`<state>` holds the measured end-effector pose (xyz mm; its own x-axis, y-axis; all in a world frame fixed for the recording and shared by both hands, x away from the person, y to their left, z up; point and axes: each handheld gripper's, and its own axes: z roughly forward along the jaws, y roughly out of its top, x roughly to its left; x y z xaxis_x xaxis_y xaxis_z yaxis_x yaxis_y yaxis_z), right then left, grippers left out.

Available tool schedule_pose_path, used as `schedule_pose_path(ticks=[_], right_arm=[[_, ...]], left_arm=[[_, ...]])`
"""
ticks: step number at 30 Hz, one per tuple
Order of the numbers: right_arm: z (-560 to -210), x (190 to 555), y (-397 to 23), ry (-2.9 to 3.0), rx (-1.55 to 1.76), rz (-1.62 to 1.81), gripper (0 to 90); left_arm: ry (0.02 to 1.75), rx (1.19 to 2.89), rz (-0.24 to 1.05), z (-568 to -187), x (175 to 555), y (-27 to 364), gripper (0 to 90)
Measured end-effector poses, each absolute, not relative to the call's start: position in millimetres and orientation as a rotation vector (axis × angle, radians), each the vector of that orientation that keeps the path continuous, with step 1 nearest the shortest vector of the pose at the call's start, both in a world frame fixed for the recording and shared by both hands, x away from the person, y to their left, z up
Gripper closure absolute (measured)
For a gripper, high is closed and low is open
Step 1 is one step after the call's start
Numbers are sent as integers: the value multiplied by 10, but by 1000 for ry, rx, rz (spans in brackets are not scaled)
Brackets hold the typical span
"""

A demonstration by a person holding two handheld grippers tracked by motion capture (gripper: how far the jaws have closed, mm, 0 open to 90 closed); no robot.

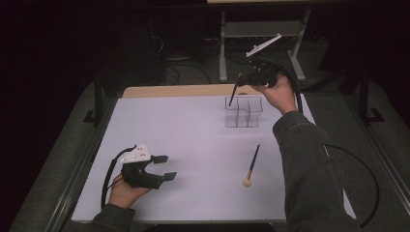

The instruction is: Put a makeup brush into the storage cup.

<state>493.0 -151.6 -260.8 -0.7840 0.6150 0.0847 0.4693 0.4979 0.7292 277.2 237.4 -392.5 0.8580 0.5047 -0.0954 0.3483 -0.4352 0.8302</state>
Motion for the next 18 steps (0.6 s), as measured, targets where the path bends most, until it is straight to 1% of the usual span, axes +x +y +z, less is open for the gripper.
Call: schedule_pose_path(ticks=[18], right_arm=[[-2741,4963,-1515,2548,970,1156,834]], left_arm=[[619,2068,202,-3929,2774,2376,310]])
